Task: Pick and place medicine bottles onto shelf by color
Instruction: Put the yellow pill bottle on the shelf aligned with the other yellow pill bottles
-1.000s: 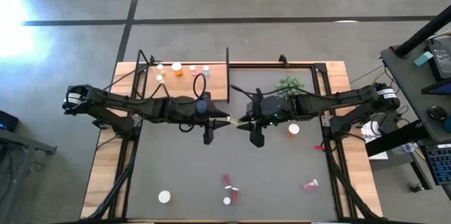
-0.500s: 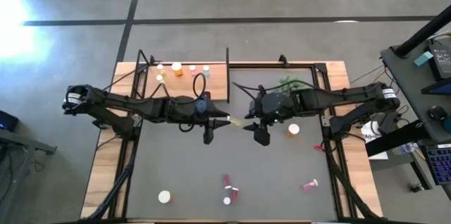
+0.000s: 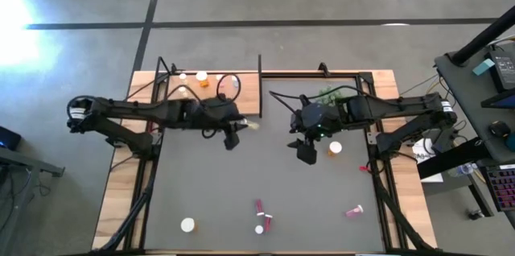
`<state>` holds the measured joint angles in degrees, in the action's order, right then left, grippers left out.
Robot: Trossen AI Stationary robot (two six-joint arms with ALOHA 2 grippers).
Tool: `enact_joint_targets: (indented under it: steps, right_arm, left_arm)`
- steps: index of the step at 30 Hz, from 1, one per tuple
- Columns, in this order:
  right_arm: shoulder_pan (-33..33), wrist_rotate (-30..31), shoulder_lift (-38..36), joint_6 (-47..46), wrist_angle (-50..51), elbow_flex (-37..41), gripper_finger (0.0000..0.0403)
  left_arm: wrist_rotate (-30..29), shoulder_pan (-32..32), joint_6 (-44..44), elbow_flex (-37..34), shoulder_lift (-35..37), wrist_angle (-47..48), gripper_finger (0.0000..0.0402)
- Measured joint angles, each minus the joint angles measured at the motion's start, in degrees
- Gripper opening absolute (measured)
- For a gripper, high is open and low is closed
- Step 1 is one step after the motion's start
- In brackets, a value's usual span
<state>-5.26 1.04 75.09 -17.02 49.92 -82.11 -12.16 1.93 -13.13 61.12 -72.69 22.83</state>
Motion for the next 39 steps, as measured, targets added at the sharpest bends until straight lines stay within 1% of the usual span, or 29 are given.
enact_joint_targets:
  steps: [7,13,20,25,29,33,39]
  right_arm:
    - [0.0,0.4,0.0,0.0,0.8,1.0,0.0226]
    - [0.0,0.5,0.0,0.3,0.7,1.7,0.0226]
    - [0.0,0.8,0.0,0.5,0.7,2.0,0.0226]
    - [0.0,3.8,0.0,0.5,0.8,2.0,0.0226]
    - [0.0,5.2,0.0,0.5,0.8,2.0,0.0226]
    - [0.0,5.6,0.0,0.5,0.8,2.0,0.0226]
    - [0.0,6.7,0.0,0.7,0.8,2.0,0.0226]
  left_arm:
    - [-0.3,7.3,0.0,2.0,0.6,17.1,0.0100]
    - [-0.3,15.7,0.0,1.6,0.5,27.8,0.0100]
    - [-0.3,25.2,0.0,1.3,0.3,36.2,0.0100]
    - [-0.5,30.5,0.4,0.3,0.3,41.1,0.0100]
    - [-2.4,32.6,0.3,-1.3,0.3,45.7,0.0100]
    - [-4.1,33.1,0.3,-4.0,0.4,47.8,0.0100]
    - [-6.4,33.1,0.0,-7.6,0.4,44.6,0.0100]
